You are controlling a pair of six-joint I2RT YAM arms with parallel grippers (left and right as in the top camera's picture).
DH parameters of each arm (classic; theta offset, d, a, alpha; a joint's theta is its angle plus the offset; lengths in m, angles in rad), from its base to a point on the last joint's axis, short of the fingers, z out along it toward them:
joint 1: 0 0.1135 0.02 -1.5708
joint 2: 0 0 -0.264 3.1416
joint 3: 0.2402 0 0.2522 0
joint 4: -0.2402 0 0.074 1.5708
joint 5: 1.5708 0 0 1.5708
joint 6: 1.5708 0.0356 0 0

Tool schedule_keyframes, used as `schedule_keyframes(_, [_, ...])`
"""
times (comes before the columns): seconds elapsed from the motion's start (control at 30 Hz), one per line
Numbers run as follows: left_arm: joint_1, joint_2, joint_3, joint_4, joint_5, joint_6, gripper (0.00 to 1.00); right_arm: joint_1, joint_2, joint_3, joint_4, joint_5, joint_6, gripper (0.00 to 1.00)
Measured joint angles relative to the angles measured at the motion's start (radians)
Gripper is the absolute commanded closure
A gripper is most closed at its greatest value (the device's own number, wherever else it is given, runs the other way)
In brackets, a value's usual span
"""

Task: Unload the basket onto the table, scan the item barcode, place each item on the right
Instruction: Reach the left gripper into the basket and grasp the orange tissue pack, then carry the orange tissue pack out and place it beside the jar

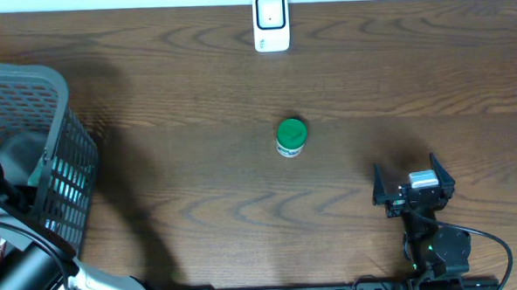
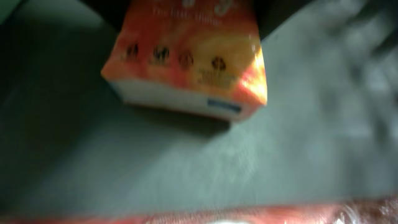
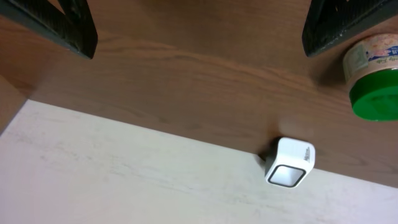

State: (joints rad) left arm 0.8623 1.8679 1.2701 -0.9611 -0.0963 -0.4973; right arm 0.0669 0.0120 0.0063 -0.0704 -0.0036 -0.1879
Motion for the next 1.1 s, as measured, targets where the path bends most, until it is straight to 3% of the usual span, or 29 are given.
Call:
schedule_keyframes(0.37, [0.000,-0.072,0.633,-0.404,0.068,0.000,0.54,0.000,0.000,0.000,0.000,0.000,0.000,0.01])
schedule_keyframes(0.47, [0.000,-0.171,0.753,-0.420,0.204,0.000,0.54,0.000,0.000,0.000,0.000,0.000,0.000,0.01])
schedule_keyframes(0.63, [-0.073,-0.386,0.800,-0.449,0.446,-0.034,0.54,0.000,0.000,0.000,0.000,0.000,0.000,0.01])
schedule_keyframes(0.77, [-0.316,-0.496,0.801,-0.456,0.531,-0.091,0.54,0.000,0.000,0.000,0.000,0.000,0.000,0.01])
schedule_keyframes(0.87, [-0.558,-0.524,0.801,-0.457,0.517,-0.157,0.54,0.000,0.000,0.000,0.000,0.000,0.000,0.01])
schedule_keyframes(1.1, [-1.151,-0.502,0.747,-0.455,0.230,-0.402,0.54,0.000,0.000,0.000,0.000,0.000,0.000,0.01])
